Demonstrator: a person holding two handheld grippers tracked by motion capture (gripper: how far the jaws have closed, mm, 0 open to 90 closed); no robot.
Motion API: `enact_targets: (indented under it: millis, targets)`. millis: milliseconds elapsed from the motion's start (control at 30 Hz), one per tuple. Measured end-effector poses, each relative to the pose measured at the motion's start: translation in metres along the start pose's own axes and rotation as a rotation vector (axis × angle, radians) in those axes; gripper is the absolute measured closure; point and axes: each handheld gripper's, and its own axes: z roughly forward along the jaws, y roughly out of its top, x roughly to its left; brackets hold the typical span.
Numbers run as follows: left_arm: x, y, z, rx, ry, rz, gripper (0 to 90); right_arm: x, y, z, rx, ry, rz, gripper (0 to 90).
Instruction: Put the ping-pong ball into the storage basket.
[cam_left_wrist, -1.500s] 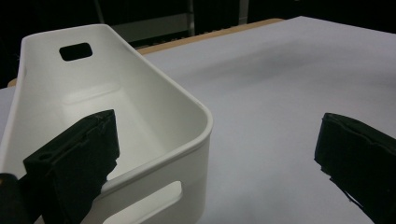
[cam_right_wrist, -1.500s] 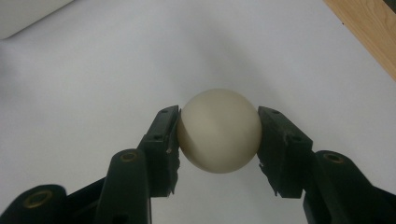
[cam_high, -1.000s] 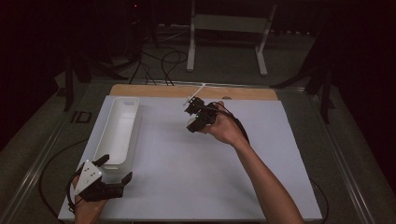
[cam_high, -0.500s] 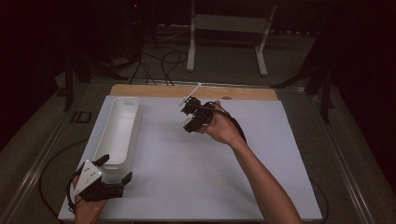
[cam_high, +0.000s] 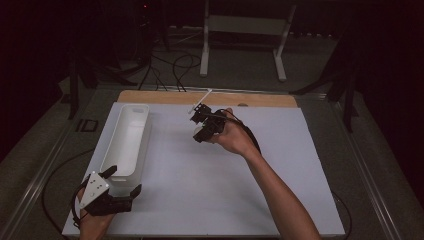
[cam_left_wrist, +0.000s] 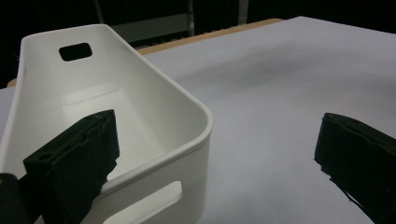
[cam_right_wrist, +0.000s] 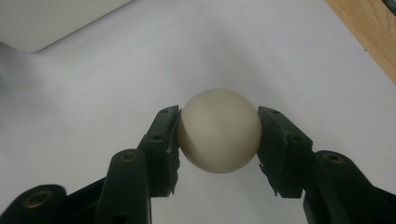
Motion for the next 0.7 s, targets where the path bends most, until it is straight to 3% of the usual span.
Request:
enact_targets:
  millis: [233, 300, 333, 400, 567, 700]
  targets:
    - [0.0, 0.0, -0.001, -0.001, 0.002, -0.002, 0.3, 0.004, 0.003, 0.001, -0.006, 0.009, 0.014, 50.9]
    - [0.0, 0.0, -0.001, 0.0, 0.001, -0.002, 0.3, 0.005, 0.004, 0.002, -0.007, 0.01, 0.008, 50.9]
    - [0.0, 0.0, -0.001, 0.0, 0.002, -0.001, 0.3, 0.005, 0.005, 0.003, -0.011, 0.011, -0.017, 50.9]
    - [0.0, 0.0, -0.001, -0.001, 0.002, -0.003, 0.3, 0.008, 0.007, 0.002, -0.013, 0.013, 0.013, 50.9]
    - [0.0, 0.0, -0.001, 0.0, 0.001, -0.002, 0.3, 0.008, 0.008, 0.003, -0.014, 0.017, -0.017, 50.9]
    - [0.0, 0.0, -0.001, 0.001, 0.003, -0.003, 0.3, 0.01, 0.011, 0.003, -0.011, 0.019, -0.005, 50.9]
